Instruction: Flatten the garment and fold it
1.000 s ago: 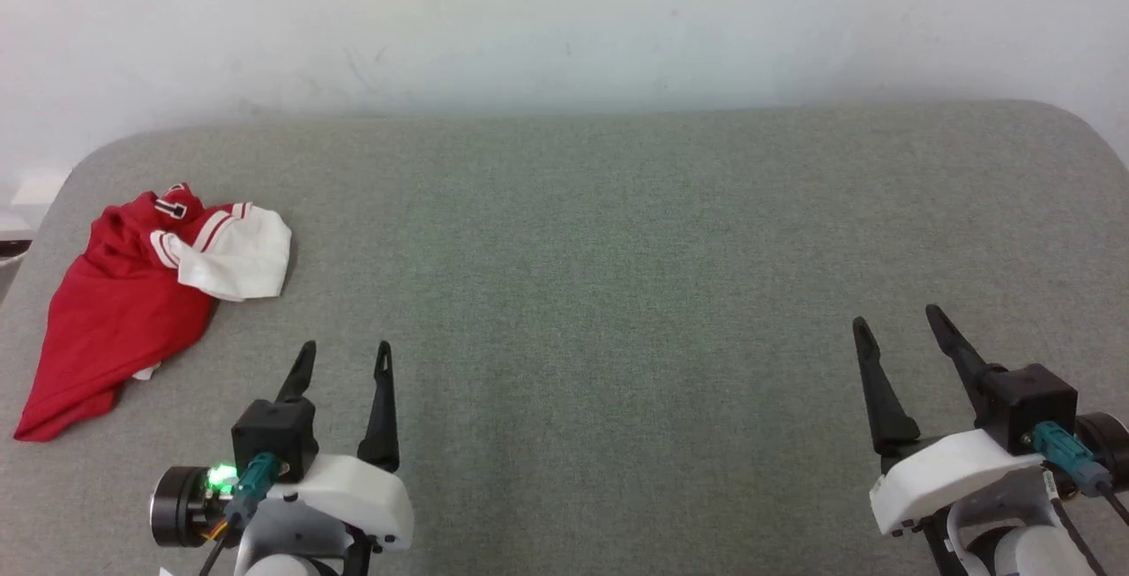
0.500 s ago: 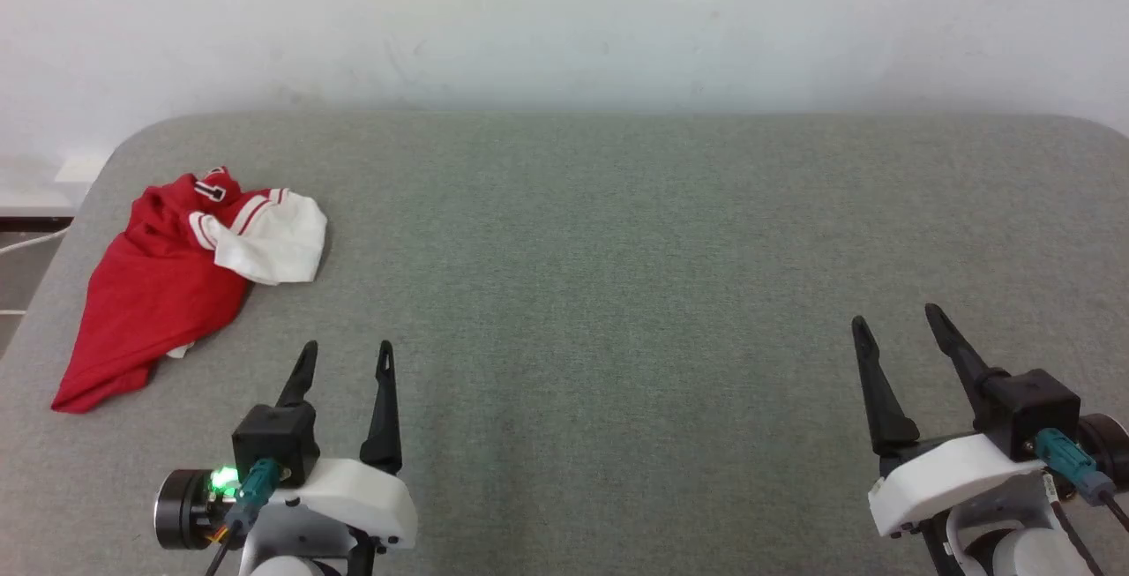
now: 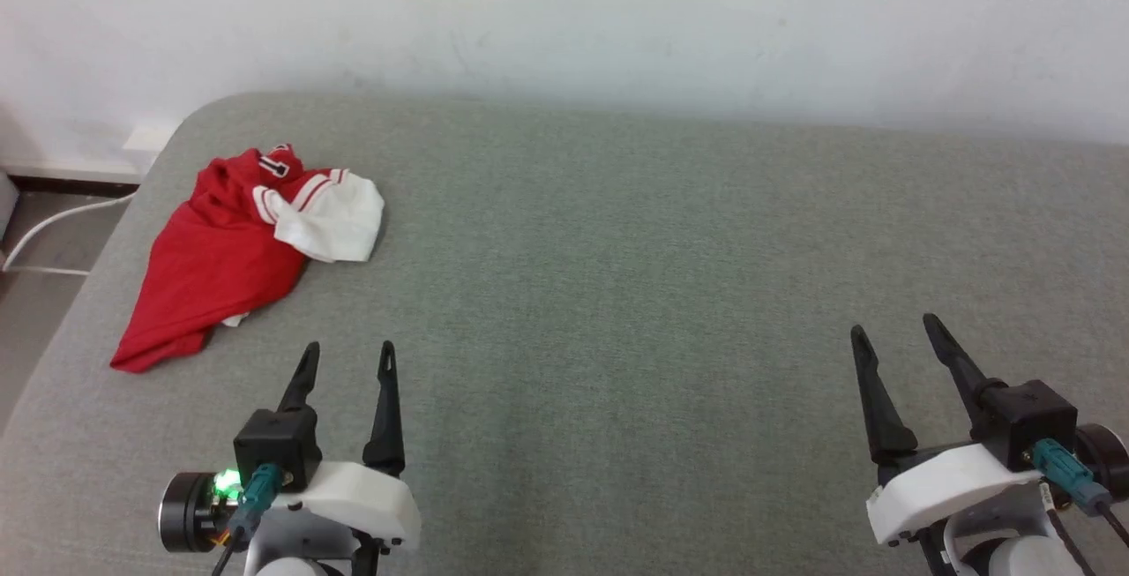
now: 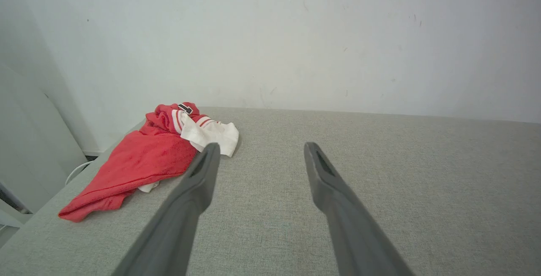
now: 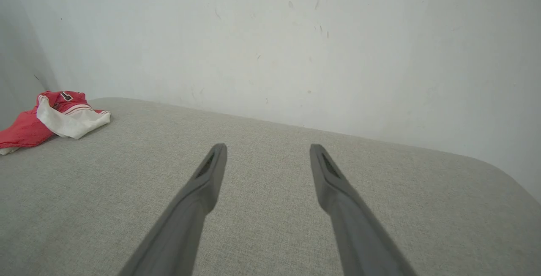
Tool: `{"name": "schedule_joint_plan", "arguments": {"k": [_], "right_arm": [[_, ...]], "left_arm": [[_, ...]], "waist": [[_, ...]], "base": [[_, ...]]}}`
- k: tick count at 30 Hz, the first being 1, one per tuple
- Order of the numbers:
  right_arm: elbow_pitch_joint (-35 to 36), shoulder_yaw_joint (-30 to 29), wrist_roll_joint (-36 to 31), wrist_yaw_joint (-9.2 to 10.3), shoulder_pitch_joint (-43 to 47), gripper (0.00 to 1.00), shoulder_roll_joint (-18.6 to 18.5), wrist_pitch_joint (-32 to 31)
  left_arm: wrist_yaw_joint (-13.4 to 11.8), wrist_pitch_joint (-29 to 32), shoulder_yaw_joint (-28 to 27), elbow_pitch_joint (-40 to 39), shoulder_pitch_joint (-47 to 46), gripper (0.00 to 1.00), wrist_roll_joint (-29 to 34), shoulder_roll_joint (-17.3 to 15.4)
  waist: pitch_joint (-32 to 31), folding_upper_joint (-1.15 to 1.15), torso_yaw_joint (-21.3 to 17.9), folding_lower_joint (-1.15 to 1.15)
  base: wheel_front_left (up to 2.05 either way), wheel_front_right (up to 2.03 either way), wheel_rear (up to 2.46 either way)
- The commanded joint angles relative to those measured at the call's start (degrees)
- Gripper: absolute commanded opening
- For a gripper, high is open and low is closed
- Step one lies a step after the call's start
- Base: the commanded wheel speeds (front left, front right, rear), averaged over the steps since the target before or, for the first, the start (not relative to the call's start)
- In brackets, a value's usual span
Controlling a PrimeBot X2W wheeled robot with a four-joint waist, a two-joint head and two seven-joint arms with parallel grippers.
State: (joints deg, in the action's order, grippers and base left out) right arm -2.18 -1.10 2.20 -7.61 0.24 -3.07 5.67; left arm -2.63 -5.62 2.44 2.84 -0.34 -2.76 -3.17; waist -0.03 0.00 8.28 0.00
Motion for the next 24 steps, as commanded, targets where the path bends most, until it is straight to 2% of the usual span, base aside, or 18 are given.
{"name": "schedule_joint_plan", "arguments": {"k": [1, 24], "right_arm": [[-0.22, 0.06, 0.51, 0.05, 0.47, 1.0, 0.07, 0.6], [-1.28, 1.36, 0.52, 0.07, 1.31, 1.0, 0.11, 3.35]], "left_arm": [[-0.52, -0.65, 0.25, 0.33, 0.51, 1.0, -0.46, 0.12], [-1.29, -3.4, 1.36, 1.28, 1.27, 1.0, -1.25, 0.18]], "waist": [[-0.07, 0.0, 0.96, 0.0], [-0.64, 0.0, 9.62, 0.0]], "base": [[0.0, 0.0, 0.0], [0.0, 0.0, 0.0]]}}
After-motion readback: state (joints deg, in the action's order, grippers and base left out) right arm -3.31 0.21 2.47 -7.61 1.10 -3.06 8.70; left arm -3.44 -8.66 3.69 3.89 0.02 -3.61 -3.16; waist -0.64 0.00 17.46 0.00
